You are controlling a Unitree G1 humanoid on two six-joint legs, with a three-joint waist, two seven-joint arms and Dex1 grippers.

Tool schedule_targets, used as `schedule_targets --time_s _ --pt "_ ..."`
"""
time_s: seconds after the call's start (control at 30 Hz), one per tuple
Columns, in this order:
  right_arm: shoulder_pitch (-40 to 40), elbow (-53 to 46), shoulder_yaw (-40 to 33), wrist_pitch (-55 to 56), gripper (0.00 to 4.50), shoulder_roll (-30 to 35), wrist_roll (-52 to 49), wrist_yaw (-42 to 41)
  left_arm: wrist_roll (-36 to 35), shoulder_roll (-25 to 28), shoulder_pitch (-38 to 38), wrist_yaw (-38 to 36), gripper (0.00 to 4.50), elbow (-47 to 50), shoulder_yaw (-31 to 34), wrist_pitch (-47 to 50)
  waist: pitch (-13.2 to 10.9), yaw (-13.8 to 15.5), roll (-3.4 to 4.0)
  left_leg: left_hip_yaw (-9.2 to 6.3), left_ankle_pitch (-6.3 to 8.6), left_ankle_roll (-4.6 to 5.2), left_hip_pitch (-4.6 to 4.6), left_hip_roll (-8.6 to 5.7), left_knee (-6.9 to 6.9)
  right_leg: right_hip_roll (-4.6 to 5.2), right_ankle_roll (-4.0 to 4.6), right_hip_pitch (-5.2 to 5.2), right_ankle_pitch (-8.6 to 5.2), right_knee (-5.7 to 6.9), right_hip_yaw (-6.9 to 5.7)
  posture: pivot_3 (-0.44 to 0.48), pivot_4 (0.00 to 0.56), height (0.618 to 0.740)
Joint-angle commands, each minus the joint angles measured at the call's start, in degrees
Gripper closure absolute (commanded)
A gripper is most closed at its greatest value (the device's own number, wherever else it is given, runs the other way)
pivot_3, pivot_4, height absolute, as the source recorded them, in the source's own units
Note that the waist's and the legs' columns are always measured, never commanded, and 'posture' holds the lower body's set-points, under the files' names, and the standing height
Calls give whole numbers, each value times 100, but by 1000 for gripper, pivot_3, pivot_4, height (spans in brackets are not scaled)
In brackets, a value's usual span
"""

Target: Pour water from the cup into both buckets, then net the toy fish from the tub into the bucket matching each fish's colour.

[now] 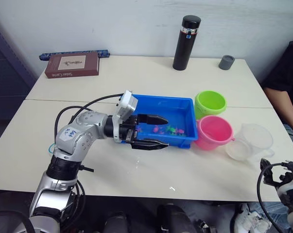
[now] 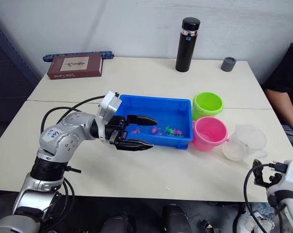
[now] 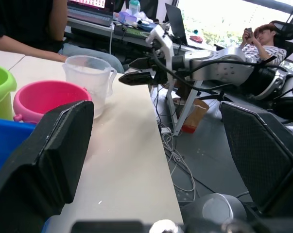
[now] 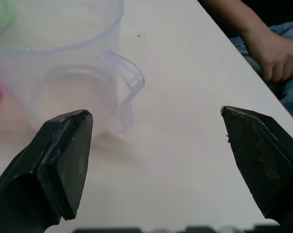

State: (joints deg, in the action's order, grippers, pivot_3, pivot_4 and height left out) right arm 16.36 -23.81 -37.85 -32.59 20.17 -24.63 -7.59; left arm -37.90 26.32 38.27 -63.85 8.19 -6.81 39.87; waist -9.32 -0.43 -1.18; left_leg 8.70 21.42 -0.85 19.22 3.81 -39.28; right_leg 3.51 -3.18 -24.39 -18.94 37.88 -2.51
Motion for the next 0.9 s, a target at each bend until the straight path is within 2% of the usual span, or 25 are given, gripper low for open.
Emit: schedule_targets --time_s 0.03,0.67,0.83,0.9 --pt "-192 183 -48 103 0 120 166 153 -12 -26 79 59 50 85 96 -107 -1 8 4 0 -1 -1 0 0 2 -1 0 -1 0 0 0 0 150 740" --pt "-1266 1162 238 405 0 4 637 687 3 85 51 297 50 161 184 -191 -2 -49 11 1 -7 -7 0 9 8 1 -1 -4 0 1 2 0 150 740" --pt "-1395 1401 322 567 2303 3 649 689 -2 120 52 345 0 163 207 -191 -3 -107 13 0 -10 -10 0 12 9 2 -2 -4 0 3 2 0 150 740" --pt "-1413 1455 343 612 2303 3 636 668 -5 132 57 350 0 161 209 -193 -3 -109 14 0 -10 -11 0 14 9 2 -2 -4 0 2 2 0 150 740"
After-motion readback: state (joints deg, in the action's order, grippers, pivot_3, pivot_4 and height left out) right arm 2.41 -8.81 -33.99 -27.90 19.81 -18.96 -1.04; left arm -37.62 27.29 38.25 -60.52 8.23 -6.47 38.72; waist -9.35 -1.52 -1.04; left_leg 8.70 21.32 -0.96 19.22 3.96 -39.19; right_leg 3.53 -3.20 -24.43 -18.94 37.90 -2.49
